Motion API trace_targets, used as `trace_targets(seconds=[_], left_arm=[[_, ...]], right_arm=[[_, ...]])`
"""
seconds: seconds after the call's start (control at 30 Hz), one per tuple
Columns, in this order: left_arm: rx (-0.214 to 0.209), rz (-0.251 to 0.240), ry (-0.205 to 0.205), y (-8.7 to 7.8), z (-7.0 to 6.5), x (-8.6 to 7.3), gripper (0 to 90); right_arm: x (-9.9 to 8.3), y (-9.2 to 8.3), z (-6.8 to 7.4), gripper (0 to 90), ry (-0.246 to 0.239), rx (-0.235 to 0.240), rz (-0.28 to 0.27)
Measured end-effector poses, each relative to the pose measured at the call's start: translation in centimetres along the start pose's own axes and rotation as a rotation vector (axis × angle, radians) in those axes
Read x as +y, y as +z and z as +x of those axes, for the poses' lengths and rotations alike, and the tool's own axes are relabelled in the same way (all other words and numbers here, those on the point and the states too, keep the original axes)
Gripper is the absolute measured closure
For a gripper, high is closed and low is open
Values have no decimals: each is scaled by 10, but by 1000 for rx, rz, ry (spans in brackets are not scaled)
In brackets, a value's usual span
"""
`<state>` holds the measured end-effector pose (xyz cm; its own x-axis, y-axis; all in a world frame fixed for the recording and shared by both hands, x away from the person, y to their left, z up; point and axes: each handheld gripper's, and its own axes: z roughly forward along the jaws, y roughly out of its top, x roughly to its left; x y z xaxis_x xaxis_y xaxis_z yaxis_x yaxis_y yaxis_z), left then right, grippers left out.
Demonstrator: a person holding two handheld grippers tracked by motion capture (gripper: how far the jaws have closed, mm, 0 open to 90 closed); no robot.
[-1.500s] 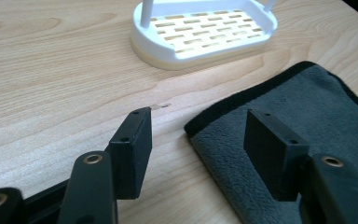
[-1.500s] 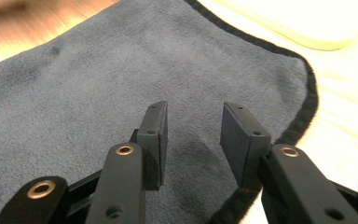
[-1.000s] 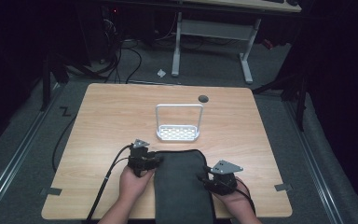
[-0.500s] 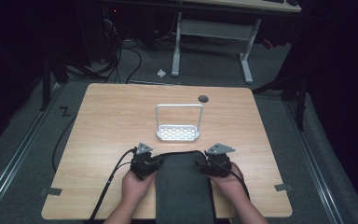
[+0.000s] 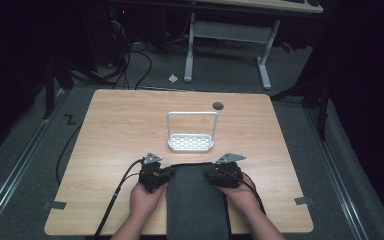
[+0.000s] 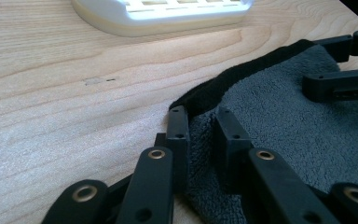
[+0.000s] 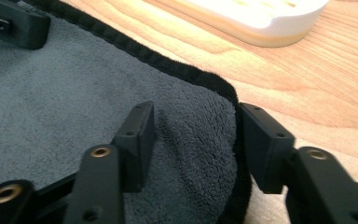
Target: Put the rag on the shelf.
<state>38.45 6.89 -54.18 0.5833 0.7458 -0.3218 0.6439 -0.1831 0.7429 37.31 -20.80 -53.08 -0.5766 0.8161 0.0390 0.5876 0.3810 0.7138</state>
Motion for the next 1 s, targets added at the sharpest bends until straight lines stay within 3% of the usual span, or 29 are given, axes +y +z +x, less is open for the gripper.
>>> trace_targets(seconds=[0.07, 0.3, 0.43, 0.87, 1.0], left_arm=[[-2, -1, -2, 0, 0, 0, 777], [1, -1, -1, 0, 0, 0, 776], [-13, -4, -22, 0, 3, 0, 769], [1, 2, -15, -1, 2, 1, 799], [5, -22, -8, -5, 0, 2, 825]], right_arm=[[-1, 0, 3, 627, -5, 10, -7], [-1, 0, 5, 757, -6, 42, -9], [-1, 1, 6, 774, -1, 47, -10], [0, -3, 11, 784, -34, 25, -33], [2, -10, 12, 784, -26, 32, -66]])
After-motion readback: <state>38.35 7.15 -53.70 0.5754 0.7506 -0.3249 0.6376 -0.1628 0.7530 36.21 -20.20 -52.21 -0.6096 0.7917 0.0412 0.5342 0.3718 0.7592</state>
